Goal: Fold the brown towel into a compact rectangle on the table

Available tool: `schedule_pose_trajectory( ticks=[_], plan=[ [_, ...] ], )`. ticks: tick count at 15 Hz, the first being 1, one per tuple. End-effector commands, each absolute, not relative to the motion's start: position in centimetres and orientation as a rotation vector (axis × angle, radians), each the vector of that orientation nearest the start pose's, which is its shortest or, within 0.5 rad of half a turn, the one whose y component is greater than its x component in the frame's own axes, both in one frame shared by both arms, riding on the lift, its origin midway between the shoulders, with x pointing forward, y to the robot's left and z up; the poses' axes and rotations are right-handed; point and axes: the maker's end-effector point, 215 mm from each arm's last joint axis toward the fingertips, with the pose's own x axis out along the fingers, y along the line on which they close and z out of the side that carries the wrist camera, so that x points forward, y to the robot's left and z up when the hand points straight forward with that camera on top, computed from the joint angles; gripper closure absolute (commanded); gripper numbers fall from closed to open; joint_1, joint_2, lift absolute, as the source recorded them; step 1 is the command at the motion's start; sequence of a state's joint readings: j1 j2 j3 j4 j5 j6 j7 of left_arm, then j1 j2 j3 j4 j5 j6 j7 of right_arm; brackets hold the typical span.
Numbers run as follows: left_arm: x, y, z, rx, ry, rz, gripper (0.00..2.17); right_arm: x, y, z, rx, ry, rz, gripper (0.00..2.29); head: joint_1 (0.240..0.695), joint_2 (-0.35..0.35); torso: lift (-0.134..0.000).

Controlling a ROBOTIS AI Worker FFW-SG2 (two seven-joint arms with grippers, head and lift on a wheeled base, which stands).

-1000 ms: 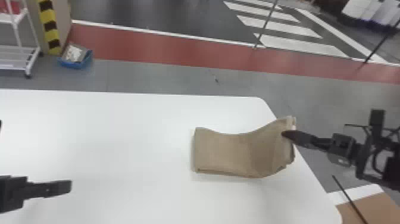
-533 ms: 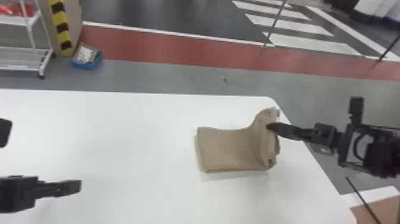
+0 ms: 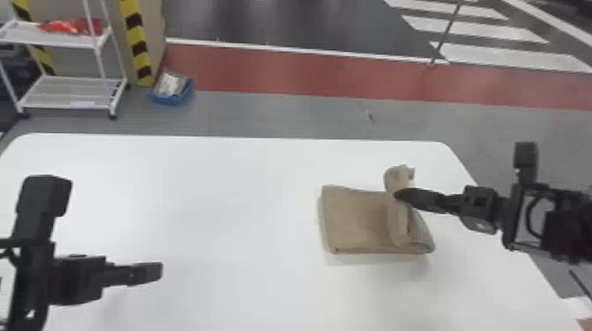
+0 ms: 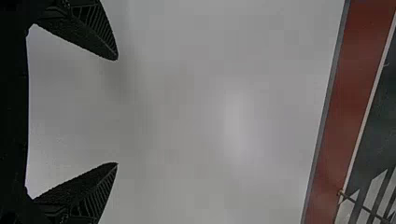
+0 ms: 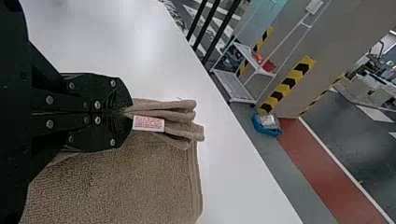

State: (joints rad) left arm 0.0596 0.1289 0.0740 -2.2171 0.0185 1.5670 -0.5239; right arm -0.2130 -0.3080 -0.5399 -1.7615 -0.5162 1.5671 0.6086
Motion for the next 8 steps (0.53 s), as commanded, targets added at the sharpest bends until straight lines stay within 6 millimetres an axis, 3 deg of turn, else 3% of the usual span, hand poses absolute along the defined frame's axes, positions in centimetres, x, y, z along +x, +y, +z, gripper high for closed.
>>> schedule_pose_trajectory(
  ticks=[1,8],
  plan=[
    [41.3,19.9,-43.1,-0.178,0.972,-0.371,0.08,48.9,-32.1,-36.3,0.719,0.807,0.414,1.48,0.695,-0.170,-0.124],
    [41.1,19.9,-43.0,-0.173,0.968,-0.370,0.08,47.5,-27.7,-39.7,0.833,0.865,0.465,1.46,0.695,-0.121,-0.124]
  ],
)
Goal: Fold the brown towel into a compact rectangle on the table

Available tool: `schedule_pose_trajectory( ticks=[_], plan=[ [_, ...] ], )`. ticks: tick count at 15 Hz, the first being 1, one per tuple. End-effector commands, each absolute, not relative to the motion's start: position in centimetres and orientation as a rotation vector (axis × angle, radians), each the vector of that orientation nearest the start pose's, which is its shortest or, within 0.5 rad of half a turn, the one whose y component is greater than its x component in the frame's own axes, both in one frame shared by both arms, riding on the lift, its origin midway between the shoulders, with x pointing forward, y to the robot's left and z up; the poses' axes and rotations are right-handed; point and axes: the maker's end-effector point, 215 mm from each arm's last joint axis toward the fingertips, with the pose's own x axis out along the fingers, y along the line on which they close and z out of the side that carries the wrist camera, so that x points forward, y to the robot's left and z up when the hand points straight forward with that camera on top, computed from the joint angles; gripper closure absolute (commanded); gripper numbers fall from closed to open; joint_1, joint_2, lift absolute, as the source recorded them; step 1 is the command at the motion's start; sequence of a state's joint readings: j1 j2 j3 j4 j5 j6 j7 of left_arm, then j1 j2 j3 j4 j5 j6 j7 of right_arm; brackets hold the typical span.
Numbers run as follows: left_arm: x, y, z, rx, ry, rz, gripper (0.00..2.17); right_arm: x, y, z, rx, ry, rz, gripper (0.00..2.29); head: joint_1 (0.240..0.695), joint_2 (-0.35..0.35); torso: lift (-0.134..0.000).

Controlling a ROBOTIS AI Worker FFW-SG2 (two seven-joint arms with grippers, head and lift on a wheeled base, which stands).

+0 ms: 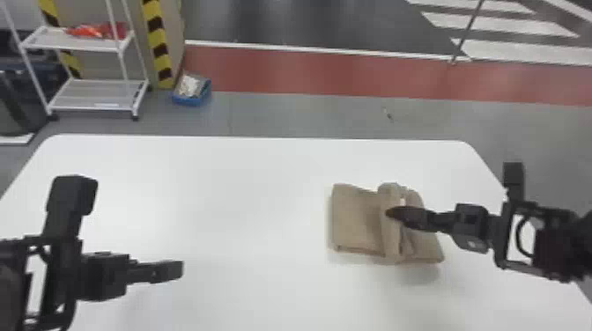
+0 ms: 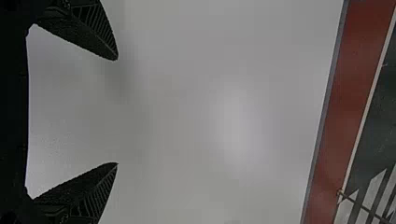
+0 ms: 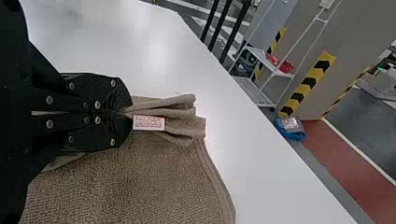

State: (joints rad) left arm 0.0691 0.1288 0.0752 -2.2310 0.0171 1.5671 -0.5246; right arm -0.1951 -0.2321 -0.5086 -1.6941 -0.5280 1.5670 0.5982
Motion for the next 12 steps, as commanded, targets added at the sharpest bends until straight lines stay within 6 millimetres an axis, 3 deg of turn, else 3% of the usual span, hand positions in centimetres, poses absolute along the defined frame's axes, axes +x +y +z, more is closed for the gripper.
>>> schedule_pose_trajectory(
  ticks=[1,4,5,6,7,8,12],
  plan=[
    [41.0,20.0,-43.0,-0.175,0.969,-0.370,0.08,47.3,-27.4,-40.1,0.845,0.873,0.465,1.46,0.695,-0.112,-0.124],
    [40.9,20.2,-43.1,-0.178,0.971,-0.364,0.08,46.3,-27.1,-41.3,0.878,0.896,0.466,1.46,0.695,-0.095,-0.124],
    [40.8,20.3,-43.1,-0.181,0.971,-0.363,0.08,46.2,-27.3,-41.2,0.890,0.888,0.466,1.37,0.695,-0.092,-0.124],
    [40.8,20.3,-43.1,-0.182,0.971,-0.364,0.08,46.1,-27.4,-41.0,0.904,0.878,0.471,0.82,0.695,-0.091,-0.124],
    [40.8,20.3,-43.1,-0.182,0.971,-0.364,0.08,45.8,-27.3,-41.0,0.918,0.874,0.477,0.13,0.695,-0.090,-0.124],
    [40.9,20.3,-43.1,-0.181,0.970,-0.363,0.08,45.7,-27.7,-40.8,0.932,0.864,0.473,0.00,0.695,-0.090,-0.124],
    [40.9,20.3,-43.1,-0.182,0.971,-0.364,0.08,45.7,-28.3,-39.6,0.972,0.796,0.492,0.02,0.695,-0.098,-0.124]
  ],
)
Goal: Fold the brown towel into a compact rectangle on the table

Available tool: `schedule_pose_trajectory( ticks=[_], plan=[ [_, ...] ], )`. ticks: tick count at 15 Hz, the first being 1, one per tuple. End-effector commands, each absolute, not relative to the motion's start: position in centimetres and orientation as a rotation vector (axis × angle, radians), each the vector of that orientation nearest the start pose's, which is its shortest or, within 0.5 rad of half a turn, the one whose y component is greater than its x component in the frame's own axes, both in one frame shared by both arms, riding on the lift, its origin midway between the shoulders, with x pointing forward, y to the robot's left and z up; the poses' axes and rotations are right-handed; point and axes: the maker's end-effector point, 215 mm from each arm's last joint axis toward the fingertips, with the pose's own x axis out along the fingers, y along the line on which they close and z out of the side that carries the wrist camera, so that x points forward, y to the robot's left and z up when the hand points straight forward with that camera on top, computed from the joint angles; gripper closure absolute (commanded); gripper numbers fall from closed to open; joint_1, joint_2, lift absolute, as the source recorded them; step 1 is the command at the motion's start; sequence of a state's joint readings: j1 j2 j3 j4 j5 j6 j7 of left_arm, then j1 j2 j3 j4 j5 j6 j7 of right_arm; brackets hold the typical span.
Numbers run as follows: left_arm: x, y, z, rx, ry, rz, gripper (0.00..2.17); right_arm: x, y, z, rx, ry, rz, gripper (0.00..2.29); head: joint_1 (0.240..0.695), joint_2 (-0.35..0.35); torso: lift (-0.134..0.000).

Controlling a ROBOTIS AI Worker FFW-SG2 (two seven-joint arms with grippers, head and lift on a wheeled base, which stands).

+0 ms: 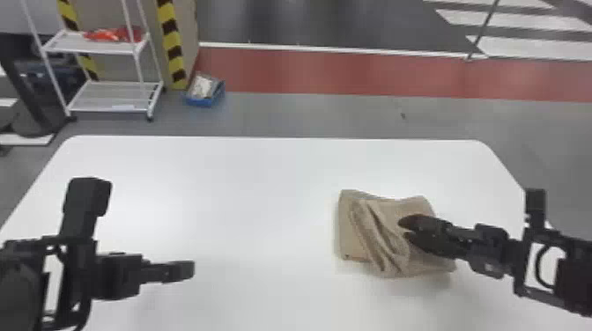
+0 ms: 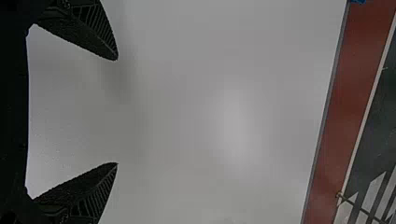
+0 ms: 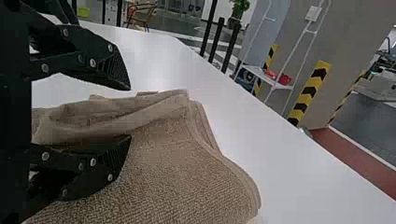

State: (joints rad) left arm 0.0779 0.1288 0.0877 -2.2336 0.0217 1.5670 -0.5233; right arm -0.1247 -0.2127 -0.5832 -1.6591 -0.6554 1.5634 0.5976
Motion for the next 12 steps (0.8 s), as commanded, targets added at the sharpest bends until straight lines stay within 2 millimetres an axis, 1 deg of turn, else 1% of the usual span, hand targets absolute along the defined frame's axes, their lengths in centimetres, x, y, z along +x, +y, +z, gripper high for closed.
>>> schedule_pose_trajectory(
  ticks=[1,3,4,6,7,8,9,10,12],
  plan=[
    [40.9,20.5,-43.1,-0.183,0.971,-0.360,0.08,46.2,-28.9,-39.0,0.975,0.755,0.490,0.02,0.695,-0.099,-0.124],
    [40.9,20.5,-43.1,-0.185,0.970,-0.360,0.08,47.2,-29.9,-37.9,0.977,0.681,0.485,0.03,0.695,-0.103,-0.124],
    [40.8,20.7,-43.1,-0.188,0.970,-0.357,0.08,47.5,-30.8,-37.7,0.973,0.644,0.471,0.03,0.695,-0.111,-0.124],
    [40.7,20.6,-43.1,-0.191,0.969,-0.361,0.08,48.0,-32.2,-37.9,0.956,0.617,0.429,0.05,0.695,-0.120,-0.124],
    [40.8,20.6,-42.7,-0.192,0.961,-0.364,0.08,48.1,-32.9,-38.1,0.947,0.602,0.410,0.05,0.695,-0.127,-0.124],
    [40.8,19.7,-42.1,-0.202,0.948,-0.394,0.08,47.7,-33.7,-38.3,0.944,0.594,0.392,0.05,0.695,-0.142,-0.124],
    [40.9,18.8,-41.3,-0.208,0.932,-0.421,0.08,47.3,-34.2,-38.9,0.931,0.599,0.370,0.06,0.695,-0.149,-0.124],
    [41.0,17.9,-40.6,-0.206,0.916,-0.441,0.08,46.9,-35.3,-39.4,0.899,0.603,0.341,0.06,0.695,-0.161,-0.124],
    [41.4,16.8,-39.9,-0.194,0.900,-0.461,0.08,46.0,-36.7,-40.2,0.841,0.625,0.289,0.06,0.695,-0.192,-0.124]
  ],
)
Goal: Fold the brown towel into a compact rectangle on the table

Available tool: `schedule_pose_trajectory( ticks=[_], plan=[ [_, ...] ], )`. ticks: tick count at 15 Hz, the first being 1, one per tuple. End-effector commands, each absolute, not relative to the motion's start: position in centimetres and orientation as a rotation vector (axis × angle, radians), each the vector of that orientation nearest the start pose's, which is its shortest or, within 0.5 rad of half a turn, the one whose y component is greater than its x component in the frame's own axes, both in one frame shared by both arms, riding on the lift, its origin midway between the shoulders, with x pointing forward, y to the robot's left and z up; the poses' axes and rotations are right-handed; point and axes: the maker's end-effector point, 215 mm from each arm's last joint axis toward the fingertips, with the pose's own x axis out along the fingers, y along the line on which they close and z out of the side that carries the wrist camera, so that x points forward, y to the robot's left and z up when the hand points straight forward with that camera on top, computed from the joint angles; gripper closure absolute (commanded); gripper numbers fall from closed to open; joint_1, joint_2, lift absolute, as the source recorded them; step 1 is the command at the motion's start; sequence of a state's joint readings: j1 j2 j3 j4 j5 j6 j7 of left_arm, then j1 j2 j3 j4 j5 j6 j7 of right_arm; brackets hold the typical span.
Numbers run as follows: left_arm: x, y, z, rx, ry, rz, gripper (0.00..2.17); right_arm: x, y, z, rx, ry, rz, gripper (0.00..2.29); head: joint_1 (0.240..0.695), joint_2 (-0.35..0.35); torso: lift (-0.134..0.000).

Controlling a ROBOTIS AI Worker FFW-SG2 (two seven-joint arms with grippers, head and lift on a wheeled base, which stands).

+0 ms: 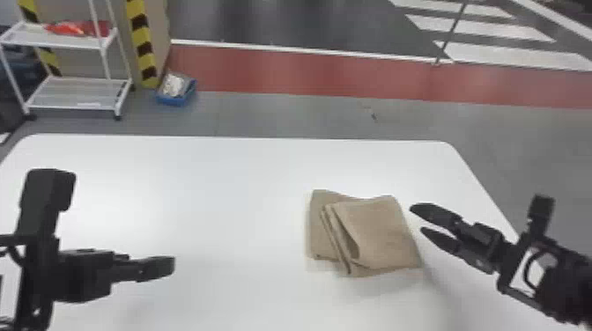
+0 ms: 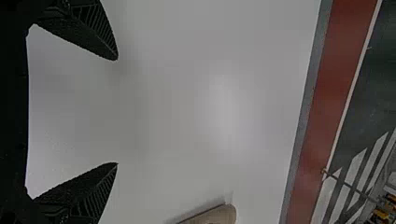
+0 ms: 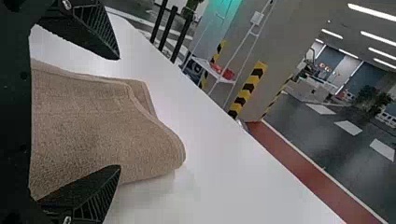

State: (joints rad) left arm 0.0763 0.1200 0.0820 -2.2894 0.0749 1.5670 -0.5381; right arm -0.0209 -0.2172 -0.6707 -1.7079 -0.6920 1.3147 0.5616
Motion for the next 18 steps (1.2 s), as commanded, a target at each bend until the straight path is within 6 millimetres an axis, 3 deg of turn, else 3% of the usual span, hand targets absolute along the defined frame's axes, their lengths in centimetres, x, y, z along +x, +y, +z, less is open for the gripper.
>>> schedule_pose_trajectory(
  ticks=[1,3,5,11,18],
  plan=[
    [41.4,16.4,-39.8,-0.189,0.899,-0.469,0.08,45.7,-37.7,-40.7,0.808,0.637,0.255,0.06,0.695,-0.223,-0.124],
    [41.1,16.3,-40.0,-0.190,0.904,-0.473,0.08,45.6,-39.5,-41.0,0.777,0.650,0.213,0.06,0.695,-0.255,-0.124],
    [41.1,16.5,-40.1,-0.191,0.906,-0.468,0.08,46.3,-39.8,-41.4,0.761,0.669,0.207,0.06,0.695,-0.279,-0.124],
    [40.4,18.0,-40.3,-0.198,0.908,-0.441,0.08,50.4,-35.8,-42.5,0.735,0.714,0.268,0.06,0.695,-0.260,-0.124],
    [40.0,18.5,-40.3,-0.200,0.906,-0.433,0.08,52.2,-31.3,-42.2,0.681,0.747,0.342,0.06,0.695,-0.179,-0.124]
  ],
)
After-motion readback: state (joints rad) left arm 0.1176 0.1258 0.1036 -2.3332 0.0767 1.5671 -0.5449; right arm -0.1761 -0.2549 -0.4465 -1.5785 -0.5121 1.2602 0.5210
